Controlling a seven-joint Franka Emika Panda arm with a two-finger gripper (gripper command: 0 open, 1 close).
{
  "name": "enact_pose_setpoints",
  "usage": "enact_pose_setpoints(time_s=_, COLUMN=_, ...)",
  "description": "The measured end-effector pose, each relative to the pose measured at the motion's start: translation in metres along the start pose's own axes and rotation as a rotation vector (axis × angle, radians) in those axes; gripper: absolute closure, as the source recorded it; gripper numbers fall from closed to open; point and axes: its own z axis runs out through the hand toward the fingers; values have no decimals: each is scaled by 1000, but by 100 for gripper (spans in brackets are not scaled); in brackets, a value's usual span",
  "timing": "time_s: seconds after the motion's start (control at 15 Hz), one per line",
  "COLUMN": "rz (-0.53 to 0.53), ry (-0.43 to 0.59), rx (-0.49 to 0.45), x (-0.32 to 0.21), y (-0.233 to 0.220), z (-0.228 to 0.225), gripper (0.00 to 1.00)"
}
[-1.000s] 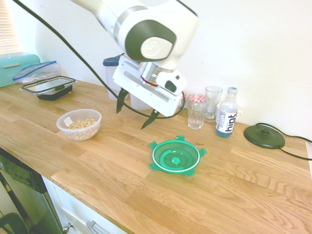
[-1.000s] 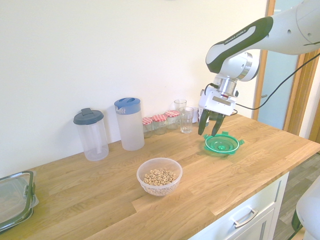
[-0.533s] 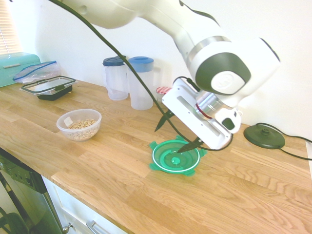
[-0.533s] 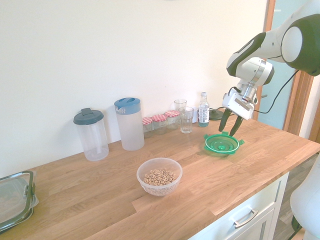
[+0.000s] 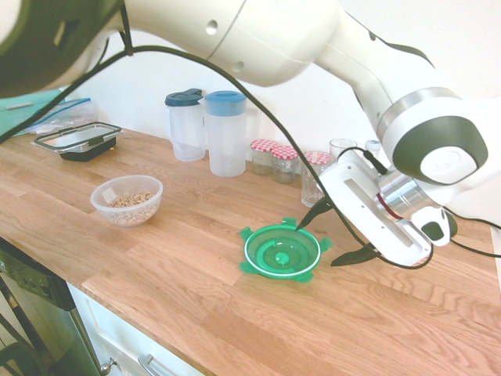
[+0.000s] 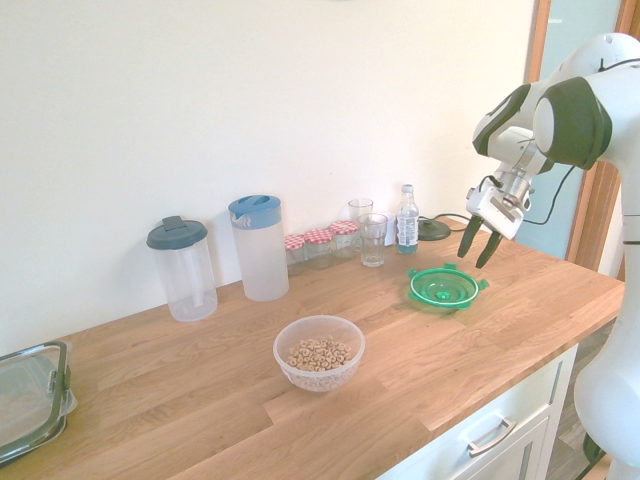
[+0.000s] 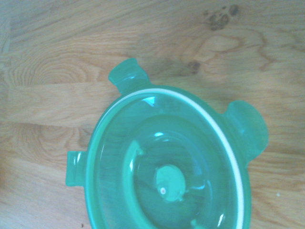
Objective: Cover the lid of food container
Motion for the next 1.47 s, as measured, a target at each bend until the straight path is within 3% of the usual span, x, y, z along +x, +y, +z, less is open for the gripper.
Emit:
enact_pose_setpoints(time_s=0.4, rz=-42, ry=-86, rx=56, x=21, y=-8, z=42, gripper=0)
enact_pose_setpoints(time_s=0.47, rz=-51, ry=-99, rx=69, x=21, y=-10, z=49, gripper=100)
enact_pose_setpoints(time_s=0.8, rz=-55, ry=-142, rx=110, x=16, y=-8, z=67, gripper=100)
enact_pose_setpoints(time_s=1.47, rz=-29, ry=-178, rx=100, x=13, y=5, z=83, gripper=100)
